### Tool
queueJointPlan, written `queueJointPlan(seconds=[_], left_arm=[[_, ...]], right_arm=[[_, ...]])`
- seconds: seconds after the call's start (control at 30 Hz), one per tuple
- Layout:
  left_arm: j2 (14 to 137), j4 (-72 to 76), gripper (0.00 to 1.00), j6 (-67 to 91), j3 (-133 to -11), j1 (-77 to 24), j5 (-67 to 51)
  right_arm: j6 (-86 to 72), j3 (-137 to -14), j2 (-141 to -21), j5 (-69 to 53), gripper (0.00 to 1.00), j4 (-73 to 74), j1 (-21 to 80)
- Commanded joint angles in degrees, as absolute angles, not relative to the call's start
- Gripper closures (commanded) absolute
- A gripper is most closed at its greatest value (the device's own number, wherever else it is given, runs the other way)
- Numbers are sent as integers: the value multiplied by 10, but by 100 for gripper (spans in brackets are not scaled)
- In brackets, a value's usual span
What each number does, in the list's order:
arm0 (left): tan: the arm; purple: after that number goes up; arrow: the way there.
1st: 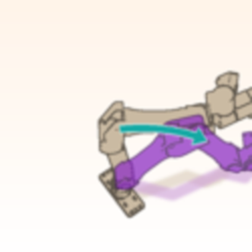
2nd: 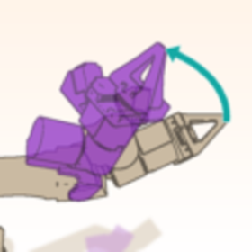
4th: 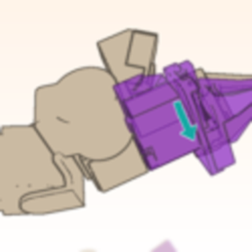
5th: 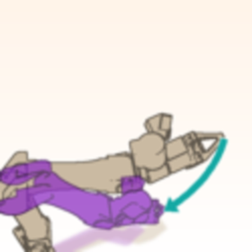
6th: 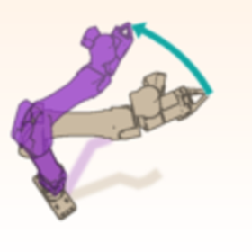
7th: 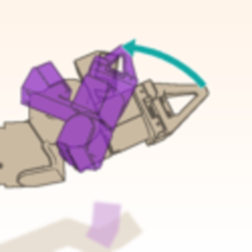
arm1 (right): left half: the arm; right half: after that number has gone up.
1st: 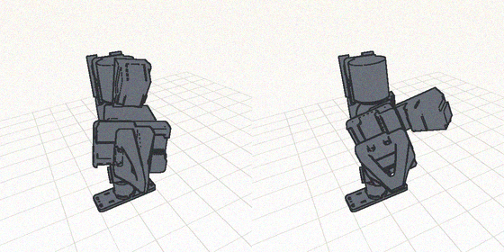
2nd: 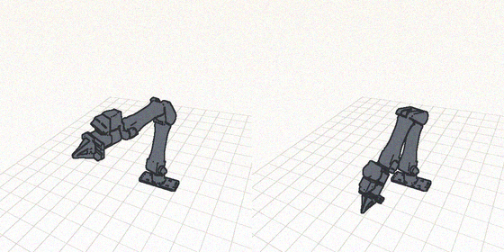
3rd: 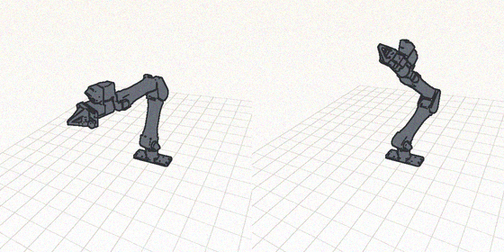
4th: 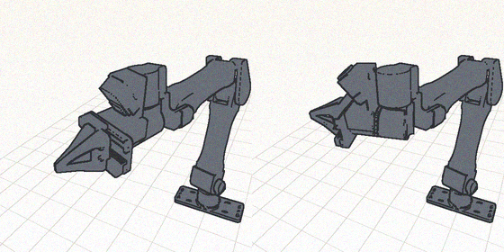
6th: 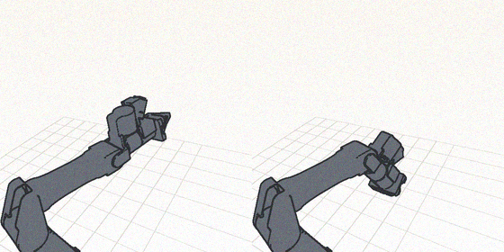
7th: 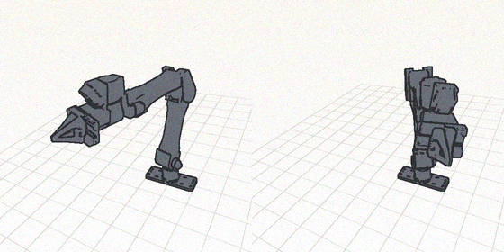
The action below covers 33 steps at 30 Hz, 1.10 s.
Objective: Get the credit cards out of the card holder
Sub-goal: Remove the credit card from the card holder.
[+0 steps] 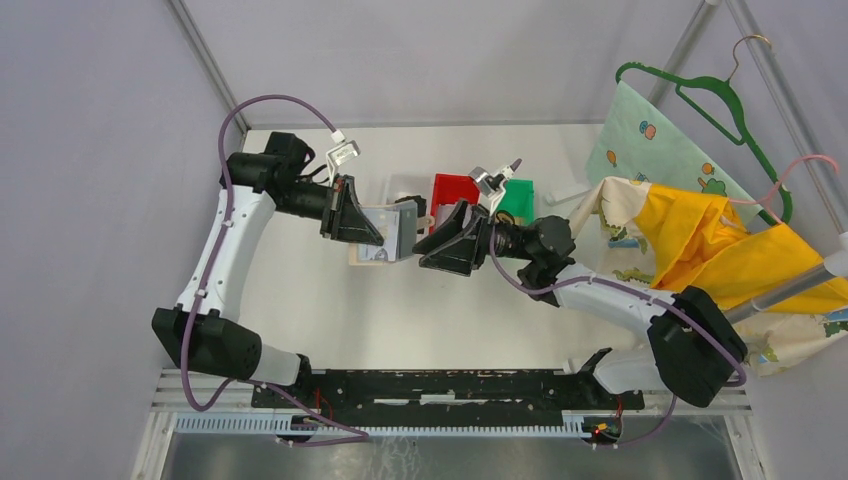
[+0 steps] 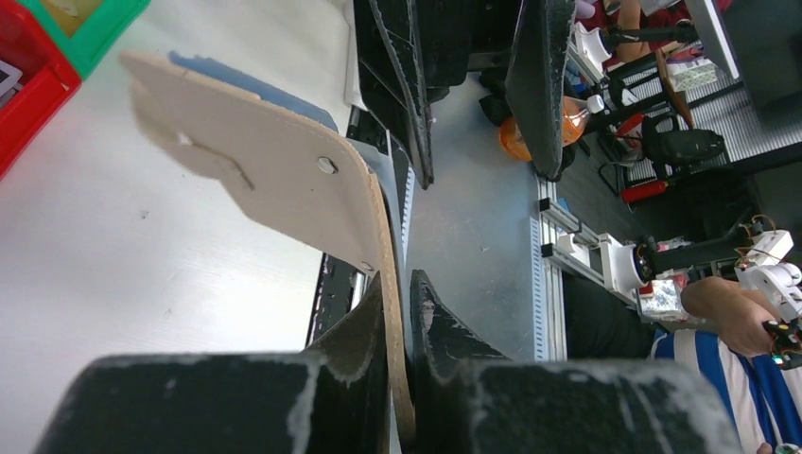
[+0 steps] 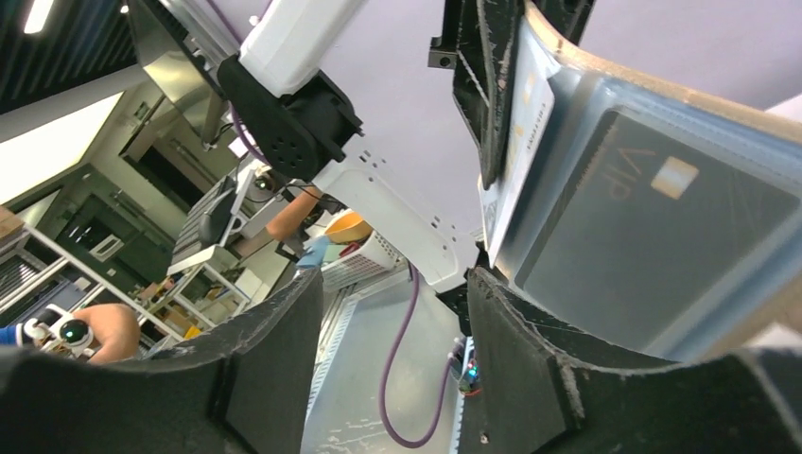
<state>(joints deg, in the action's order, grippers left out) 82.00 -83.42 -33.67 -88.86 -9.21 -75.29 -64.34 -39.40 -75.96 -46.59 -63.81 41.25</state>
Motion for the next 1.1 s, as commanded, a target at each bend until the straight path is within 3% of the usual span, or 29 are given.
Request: queueJointPlan(seconds=[0.0,1.07], left_arm=[[799,-839,98,-340,-914,-95,-800],[782,-839,96,-325,-915,-95,-816]], right_arm=[[-674,-433,-776,-473,39,-732,430],[-667,-491,-842,-475,53,-702,447]])
